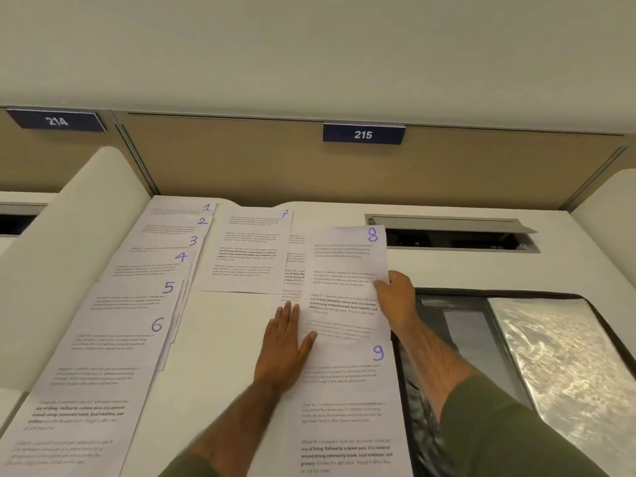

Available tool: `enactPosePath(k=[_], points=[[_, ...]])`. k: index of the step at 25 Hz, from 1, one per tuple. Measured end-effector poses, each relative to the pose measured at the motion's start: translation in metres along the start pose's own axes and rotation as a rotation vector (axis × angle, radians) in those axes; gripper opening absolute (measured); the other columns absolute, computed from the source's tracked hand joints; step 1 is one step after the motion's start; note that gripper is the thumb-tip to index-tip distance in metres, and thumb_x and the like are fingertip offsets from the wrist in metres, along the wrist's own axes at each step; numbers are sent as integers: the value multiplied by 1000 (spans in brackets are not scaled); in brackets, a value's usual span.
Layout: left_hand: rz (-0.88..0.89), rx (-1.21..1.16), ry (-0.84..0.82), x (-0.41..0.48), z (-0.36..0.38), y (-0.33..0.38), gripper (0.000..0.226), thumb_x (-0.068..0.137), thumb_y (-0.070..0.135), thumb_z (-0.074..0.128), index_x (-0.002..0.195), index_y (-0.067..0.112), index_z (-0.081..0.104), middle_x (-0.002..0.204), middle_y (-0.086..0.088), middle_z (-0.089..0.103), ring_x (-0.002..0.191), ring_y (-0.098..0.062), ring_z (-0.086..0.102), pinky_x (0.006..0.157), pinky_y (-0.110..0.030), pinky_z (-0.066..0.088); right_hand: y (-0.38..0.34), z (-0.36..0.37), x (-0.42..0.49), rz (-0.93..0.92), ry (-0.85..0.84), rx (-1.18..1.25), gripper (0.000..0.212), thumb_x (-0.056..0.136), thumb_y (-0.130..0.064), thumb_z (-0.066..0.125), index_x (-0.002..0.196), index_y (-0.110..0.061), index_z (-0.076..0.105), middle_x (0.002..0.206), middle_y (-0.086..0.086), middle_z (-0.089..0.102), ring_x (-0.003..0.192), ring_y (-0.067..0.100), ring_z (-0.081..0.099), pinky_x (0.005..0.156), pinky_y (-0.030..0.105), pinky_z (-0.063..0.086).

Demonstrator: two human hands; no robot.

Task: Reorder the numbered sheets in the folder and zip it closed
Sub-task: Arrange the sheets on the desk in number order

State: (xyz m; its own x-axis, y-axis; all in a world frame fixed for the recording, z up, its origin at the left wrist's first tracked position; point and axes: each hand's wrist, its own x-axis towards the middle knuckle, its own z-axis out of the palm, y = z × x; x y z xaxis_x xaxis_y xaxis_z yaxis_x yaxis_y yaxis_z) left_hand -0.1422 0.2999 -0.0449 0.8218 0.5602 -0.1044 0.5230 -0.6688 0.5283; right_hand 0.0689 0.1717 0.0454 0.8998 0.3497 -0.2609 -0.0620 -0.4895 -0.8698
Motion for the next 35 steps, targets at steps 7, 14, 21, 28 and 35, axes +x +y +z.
enactPosePath(k=[7,14,21,28,35], points=[[-188,-597,308,24,-55,34,44,102,34,57,143,18,53,143,0,57,130,-19,54,112,-33,41,-61,-47,-31,-253,192,33,11,104,-21,52,96,-18,60,91,-5,66,79,13,67,62,25,52],[-202,-821,278,41,-157,27,57,96,39,65,147,20,48,134,8,58,120,-7,55,103,-27,42,-136,-29,-51,-388,125,94,13,104,-25,53,103,-17,63,92,-5,68,77,12,68,58,22,51],[-386,-932,348,46,-201,-42,11,93,26,68,92,19,76,102,-2,77,81,-15,68,81,-33,57,-150,71,-40,-177,-61,246,13,87,-14,59,88,-14,71,93,9,76,91,38,72,82,57,59],[-528,-812,477,72,-200,-97,16,97,13,59,97,5,73,90,1,68,88,-19,60,81,-28,44,-88,160,-58,77,-106,357,14,87,-2,67,91,-14,74,93,0,76,88,24,72,80,42,58],[-547,-657,460,107,-181,-130,18,100,12,57,99,1,70,99,-11,69,89,-23,59,84,-30,46,-59,201,-38,137,56,73,21,80,-2,71,65,-7,57,68,4,63,65,21,55,63,32,44]])
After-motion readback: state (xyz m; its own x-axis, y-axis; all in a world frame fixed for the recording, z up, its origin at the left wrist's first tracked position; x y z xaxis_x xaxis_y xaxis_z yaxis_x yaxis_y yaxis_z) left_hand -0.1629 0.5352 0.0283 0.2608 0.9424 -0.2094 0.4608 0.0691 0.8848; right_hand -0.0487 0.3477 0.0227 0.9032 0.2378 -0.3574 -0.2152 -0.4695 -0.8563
